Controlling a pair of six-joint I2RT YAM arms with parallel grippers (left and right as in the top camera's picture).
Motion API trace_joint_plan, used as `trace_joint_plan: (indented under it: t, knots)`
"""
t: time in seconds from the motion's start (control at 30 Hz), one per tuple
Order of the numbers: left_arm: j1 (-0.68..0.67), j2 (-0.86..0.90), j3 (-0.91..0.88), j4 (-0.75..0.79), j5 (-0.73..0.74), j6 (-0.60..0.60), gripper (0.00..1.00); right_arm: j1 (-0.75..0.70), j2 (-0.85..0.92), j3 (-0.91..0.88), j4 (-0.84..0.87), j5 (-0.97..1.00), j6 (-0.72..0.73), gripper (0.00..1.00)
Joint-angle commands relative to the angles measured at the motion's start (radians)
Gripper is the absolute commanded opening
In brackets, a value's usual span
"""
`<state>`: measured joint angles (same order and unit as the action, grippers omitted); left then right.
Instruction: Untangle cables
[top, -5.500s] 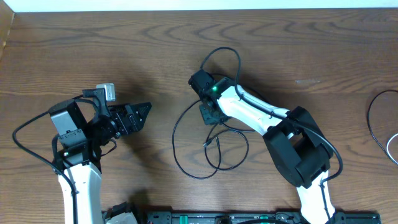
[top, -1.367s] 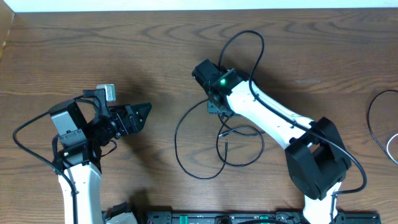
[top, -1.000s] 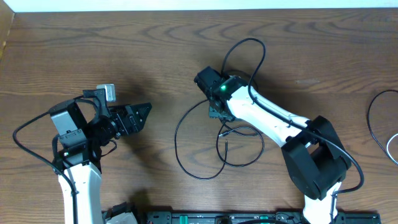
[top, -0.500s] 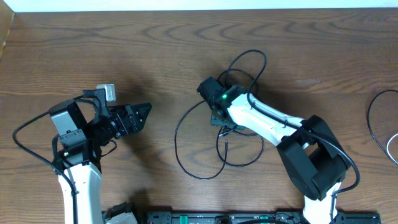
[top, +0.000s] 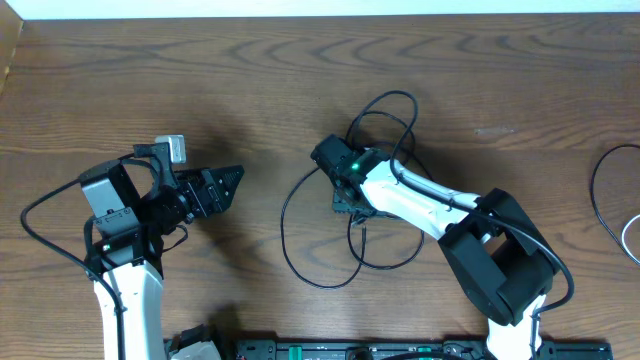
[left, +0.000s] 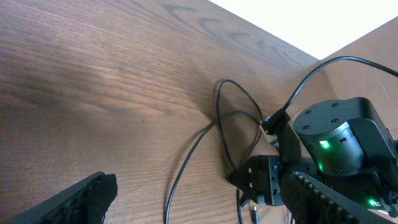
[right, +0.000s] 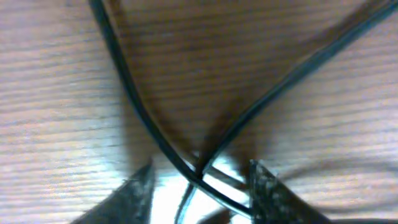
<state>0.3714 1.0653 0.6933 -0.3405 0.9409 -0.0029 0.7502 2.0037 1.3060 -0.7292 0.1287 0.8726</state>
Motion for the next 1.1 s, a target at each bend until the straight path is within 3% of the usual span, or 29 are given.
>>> trace_joint_plan:
  t: [0.0, 0.03, 0.1, 0.63, 1.07]
  knots:
    - [0.005, -0.001, -0.003, -0.002, 0.017, 0.006, 0.89, 0.018, -0.005, -0.014, 0.029, -0.043, -0.022, 0.26]
    - [0.005, -0.001, -0.003, -0.002, 0.017, 0.006, 0.89, 0.019, -0.005, -0.014, 0.04, -0.054, -0.027, 0.15]
    - [0.005, -0.001, -0.003, -0.002, 0.017, 0.006, 0.89, 0.023, -0.005, -0.014, 0.069, -0.079, -0.047, 0.02]
    - [0.005, -0.001, -0.003, -0.002, 0.016, 0.006, 0.9, 0.021, -0.011, 0.011, 0.126, -0.098, -0.169, 0.01]
    - [0.005, -0.001, -0.003, -0.002, 0.016, 0.006, 0.9, -0.067, -0.074, 0.24, 0.056, -0.086, -0.374, 0.01]
